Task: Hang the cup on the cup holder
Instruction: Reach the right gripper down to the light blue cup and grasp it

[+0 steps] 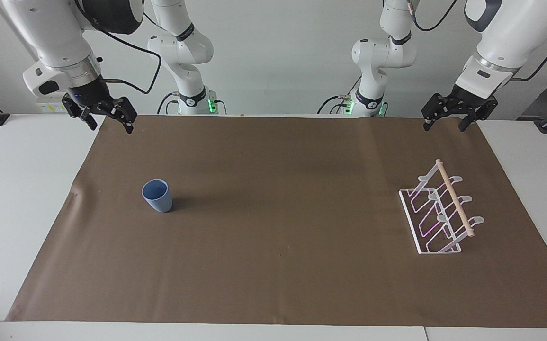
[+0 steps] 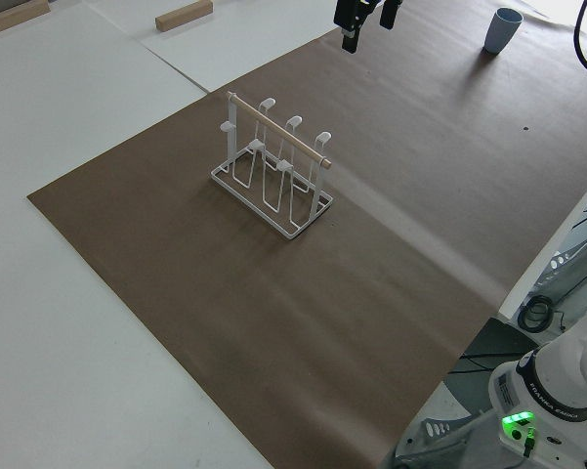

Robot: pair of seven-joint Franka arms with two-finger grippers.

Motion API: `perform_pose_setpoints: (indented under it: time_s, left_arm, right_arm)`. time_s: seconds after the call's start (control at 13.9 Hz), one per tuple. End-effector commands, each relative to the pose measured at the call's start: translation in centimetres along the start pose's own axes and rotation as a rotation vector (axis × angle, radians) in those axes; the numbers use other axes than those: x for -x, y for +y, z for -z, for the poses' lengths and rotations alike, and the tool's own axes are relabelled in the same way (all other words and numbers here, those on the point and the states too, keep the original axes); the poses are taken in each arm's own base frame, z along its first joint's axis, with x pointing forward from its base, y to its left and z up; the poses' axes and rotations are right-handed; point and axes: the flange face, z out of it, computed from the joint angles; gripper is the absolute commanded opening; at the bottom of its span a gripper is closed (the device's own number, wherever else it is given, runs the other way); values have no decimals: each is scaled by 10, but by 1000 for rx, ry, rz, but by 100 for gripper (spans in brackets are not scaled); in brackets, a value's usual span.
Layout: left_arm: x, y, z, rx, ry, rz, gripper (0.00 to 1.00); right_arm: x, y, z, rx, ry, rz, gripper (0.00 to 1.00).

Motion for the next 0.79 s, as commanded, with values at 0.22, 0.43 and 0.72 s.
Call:
perform_pose_setpoints:
  time_s: [0.22,0.43,0.72]
  left_arm:
    - [3,-1,-1,-15,11,-1,100]
    - [3,2,0,-17,14,-10,100]
    - [3,2,-1,-15,12,-11,100]
  right_arm:
    - [8,2,-38,-19,30,12,100]
    - [6,3,-80,-20,27,35,100]
    - [0,1,-148,-23,40,67,100]
